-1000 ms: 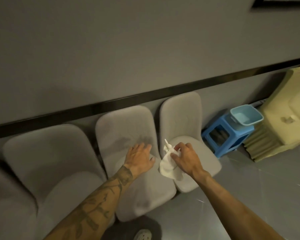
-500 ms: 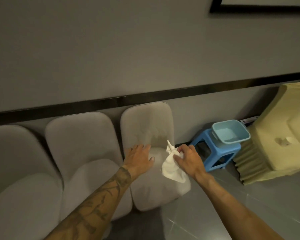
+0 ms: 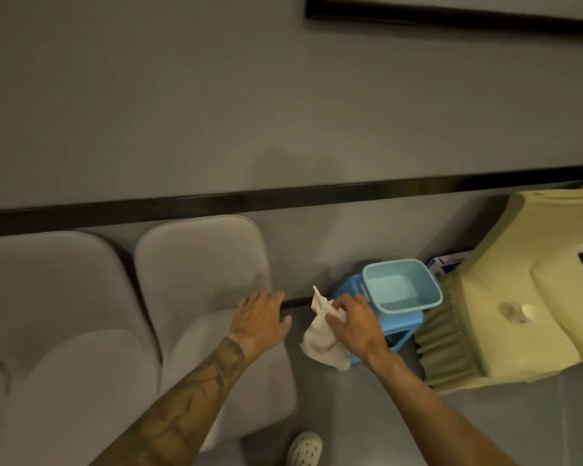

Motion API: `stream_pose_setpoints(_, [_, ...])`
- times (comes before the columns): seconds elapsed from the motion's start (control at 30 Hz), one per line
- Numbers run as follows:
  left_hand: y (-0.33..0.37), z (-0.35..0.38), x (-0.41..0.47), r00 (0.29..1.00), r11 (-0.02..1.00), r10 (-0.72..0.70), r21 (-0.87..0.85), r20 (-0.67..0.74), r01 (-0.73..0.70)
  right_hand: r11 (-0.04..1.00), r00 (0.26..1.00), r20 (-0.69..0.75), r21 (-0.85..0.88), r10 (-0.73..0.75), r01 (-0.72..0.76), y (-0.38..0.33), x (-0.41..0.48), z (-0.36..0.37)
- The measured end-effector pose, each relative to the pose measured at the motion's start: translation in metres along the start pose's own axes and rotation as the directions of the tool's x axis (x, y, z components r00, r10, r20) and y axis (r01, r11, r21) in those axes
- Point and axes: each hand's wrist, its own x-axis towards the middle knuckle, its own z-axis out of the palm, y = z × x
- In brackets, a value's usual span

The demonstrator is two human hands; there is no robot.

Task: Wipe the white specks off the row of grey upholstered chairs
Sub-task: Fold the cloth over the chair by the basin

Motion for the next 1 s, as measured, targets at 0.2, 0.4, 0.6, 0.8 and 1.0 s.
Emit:
stream_pose_setpoints(0.2, [0.065,0.024,0.067,1.000,1.000,-0.026,0.001,0.008,0.026,0.999,0.999,0.010,-0.036,0.031,-0.030,0.093,0.069,-0.046])
stream_pose_setpoints(0.4, [0.103,0.057,0.120,0.994,0.994,-0.108,0.030,0.034,0.107,0.997,0.998,0.045,-0.072,0.043,-0.039,0.187,0.144,-0.072])
stream_pose_setpoints(0.6, [0.137,0.121,0.172,0.968,0.969,-0.246,-0.014,0.049,0.247,0.990,0.995,0.086,-0.134,0.044,-0.032,0.282,0.233,-0.061])
stream_pose_setpoints(0.8, [0.144,0.200,0.228,0.949,0.952,-0.305,-0.016,0.086,0.307,0.982,0.994,0.089,-0.180,0.070,-0.053,0.369,0.328,-0.024])
stream_pose_setpoints(1.0, [0.131,0.284,0.286,0.952,0.957,-0.288,-0.011,0.109,0.291,0.970,0.987,0.143,-0.240,0.079,-0.043,0.431,0.396,0.061])
